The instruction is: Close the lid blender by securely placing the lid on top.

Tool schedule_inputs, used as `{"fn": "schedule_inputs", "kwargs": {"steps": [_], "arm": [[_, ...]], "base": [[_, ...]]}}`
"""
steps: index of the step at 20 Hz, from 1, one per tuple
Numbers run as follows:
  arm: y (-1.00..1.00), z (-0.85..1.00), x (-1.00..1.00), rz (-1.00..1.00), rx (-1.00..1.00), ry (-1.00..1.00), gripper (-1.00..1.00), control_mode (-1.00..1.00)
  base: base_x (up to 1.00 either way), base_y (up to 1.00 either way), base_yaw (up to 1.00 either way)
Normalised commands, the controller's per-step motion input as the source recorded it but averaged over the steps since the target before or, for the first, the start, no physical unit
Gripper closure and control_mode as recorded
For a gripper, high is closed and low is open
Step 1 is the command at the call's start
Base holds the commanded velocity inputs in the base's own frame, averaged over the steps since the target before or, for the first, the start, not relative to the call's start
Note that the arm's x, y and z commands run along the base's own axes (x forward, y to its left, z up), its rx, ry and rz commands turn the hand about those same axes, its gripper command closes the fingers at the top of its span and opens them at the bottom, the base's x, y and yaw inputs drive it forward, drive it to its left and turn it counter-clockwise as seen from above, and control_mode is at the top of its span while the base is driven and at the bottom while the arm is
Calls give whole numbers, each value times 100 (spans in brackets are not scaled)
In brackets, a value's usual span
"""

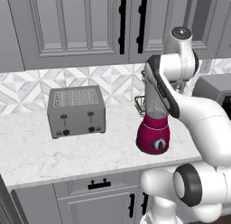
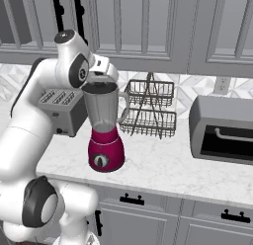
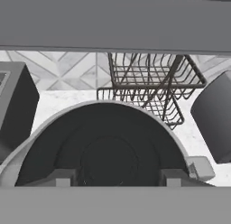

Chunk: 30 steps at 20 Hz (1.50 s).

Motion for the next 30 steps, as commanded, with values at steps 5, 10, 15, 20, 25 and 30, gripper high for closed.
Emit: {"fn": "schedule_inputs", "kwargs": {"steps": [5, 10, 15, 20, 25, 30], "arm": [[-19, -32, -60, 0, -3, 14, -100, -100], [-23, -30, -80, 0, -1, 8, -100, -100], [-35, -10, -99, 0, 0, -7, -100, -100], [-56, -16, -84, 2, 6, -18, -100, -100], [-60, -10, -31, 7, 14, -12, -100, -100], [-46, -4, -28, 7, 12, -11, -100, -100]], "base": [[0, 0, 0], [0, 0, 0], [0, 0, 0], [0, 0, 0], [0, 0, 0], [0, 0, 0]]}}
